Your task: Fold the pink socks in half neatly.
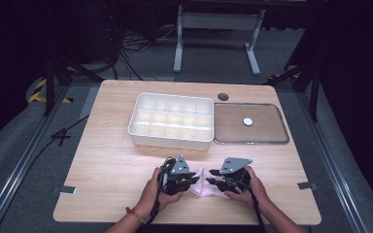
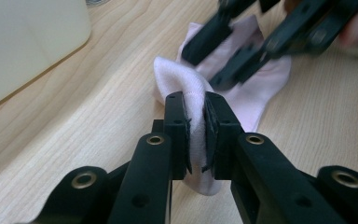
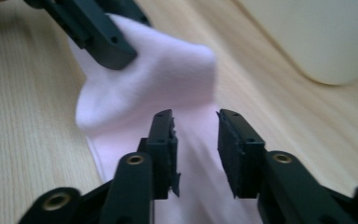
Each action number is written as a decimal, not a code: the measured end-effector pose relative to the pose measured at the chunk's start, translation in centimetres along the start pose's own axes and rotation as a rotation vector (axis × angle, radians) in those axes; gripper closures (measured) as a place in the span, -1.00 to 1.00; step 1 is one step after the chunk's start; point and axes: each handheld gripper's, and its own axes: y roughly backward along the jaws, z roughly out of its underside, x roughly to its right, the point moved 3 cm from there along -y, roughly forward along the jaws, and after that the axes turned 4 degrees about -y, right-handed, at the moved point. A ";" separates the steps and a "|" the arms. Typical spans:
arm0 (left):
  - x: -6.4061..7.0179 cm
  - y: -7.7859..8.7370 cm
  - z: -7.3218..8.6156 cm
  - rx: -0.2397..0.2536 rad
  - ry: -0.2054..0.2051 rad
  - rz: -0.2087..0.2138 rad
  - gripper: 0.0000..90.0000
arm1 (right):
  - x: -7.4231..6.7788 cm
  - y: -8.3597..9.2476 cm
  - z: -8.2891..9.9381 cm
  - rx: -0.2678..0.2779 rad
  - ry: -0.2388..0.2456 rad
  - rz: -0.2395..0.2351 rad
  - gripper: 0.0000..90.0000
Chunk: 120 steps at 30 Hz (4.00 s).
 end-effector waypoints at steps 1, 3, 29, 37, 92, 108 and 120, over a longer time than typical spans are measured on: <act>0.0 0.0 0.0 0.000 0.000 0.000 0.80 | 0.0 0.0 0.0 0.000 0.000 0.000 0.40; 0.0 0.0 0.0 -0.003 0.000 -0.002 0.79 | 0.7 2.2 0.5 -0.001 0.000 0.048 0.32; 0.7 -1.3 -2.0 -0.010 -0.047 -0.005 0.78 | 3.1 2.4 3.7 -0.081 -0.088 0.014 0.28; 1.4 -2.3 -3.4 -0.024 -0.089 -0.019 0.78 | 3.1 2.4 3.7 -0.079 -0.093 0.010 0.26; 1.5 -4.4 0.0 -0.057 -0.019 -0.033 0.06 | 3.4 3.5 3.5 -0.090 -0.063 0.039 0.15; 0.9 -4.4 0.2 -0.055 -0.019 -0.014 -0.01 | 0.4 5.1 -0.9 0.096 0.046 0.028 0.85; 0.3 -4.1 0.3 -0.057 0.045 -0.018 -0.17 | 0.3 1.4 1.7 -0.095 0.114 0.022 0.85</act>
